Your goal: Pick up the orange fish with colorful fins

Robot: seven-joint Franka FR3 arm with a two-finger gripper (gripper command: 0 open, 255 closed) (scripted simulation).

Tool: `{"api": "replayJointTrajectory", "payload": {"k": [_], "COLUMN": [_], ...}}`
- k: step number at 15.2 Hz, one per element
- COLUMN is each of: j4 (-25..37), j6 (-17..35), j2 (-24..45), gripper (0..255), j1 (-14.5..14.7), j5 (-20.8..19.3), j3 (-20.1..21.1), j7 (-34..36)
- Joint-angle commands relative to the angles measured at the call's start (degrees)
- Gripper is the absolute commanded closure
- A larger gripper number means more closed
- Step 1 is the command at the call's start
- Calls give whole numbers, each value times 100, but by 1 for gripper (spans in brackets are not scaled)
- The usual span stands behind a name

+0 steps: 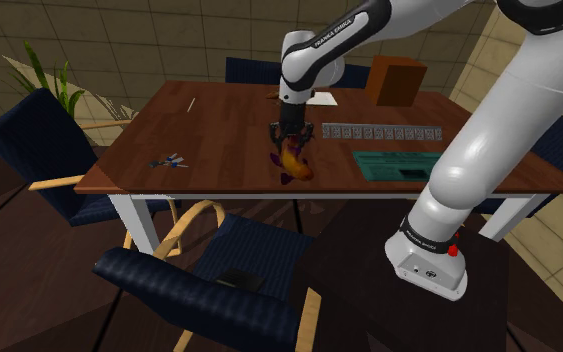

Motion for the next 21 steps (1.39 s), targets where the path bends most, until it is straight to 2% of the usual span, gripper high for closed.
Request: {"api": "replayJointTrajectory", "payload": {"k": [1, 9, 21], "j4": [-7, 0, 458], "j6": [18, 16, -947], "j2": [11, 16, -493], "gripper": [255, 255, 255], "j1": [0, -2, -20], "j5": [1, -1, -45], "j3": [0, -3, -33], "j7": [-3, -6, 93]}}
